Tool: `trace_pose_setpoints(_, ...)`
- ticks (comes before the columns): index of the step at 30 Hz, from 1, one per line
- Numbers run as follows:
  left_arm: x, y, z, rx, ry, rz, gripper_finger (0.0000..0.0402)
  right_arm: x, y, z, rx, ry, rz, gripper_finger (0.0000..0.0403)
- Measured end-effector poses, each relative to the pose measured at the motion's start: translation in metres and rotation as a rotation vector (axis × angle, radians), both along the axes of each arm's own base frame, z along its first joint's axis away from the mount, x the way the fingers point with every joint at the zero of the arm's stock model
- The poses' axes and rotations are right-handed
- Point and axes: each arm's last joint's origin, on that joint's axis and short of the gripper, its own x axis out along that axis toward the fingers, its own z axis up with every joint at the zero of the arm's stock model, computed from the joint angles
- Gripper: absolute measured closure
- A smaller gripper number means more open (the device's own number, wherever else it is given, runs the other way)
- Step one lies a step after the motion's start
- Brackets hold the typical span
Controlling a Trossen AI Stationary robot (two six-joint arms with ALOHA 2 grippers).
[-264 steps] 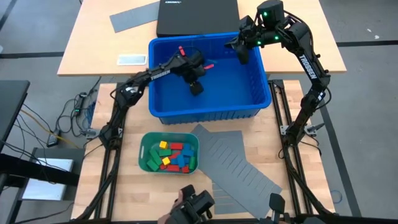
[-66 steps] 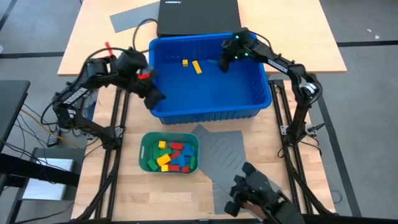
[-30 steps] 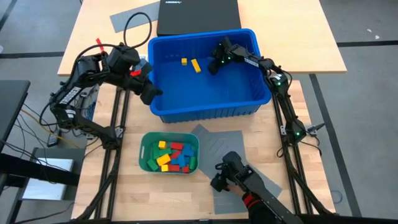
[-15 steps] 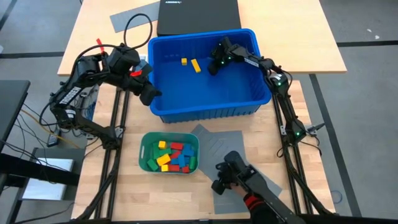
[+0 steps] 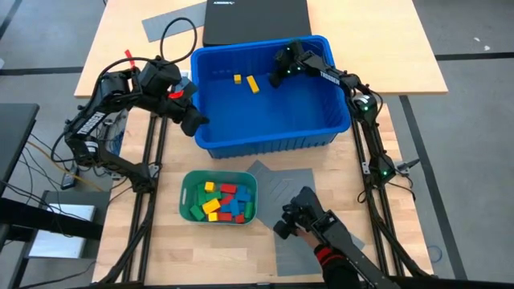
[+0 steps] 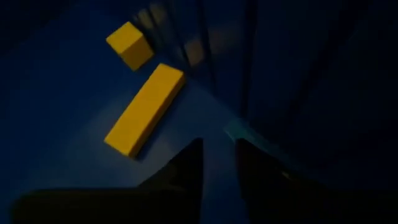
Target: Sort Items/Unsort Items
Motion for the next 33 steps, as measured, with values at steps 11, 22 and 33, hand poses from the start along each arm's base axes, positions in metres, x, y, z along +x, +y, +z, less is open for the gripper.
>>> trace_pose_setpoints(11, 0.0, 0.0, 0.0, 0.003, 0.003, 0.011, 0.0398, 0.001, -0.006, -0.044, 0.081, 0.085, -0.04, 0.037)
trace_pose_setpoints(22, 0.0, 0.001, 0.0, 0.011, 0.007, 0.021, 0.0398, -0.001, 0.021, -0.018, 0.366, -0.112, 0.279, 0.038)
trace_pose_setpoints(33, 0.0, 0.001, 0.0, 0.004, 0.006, 0.028, 0.0398, -0.009, -0.002, -0.005, 0.052, -0.06, 0.203, 0.0295)
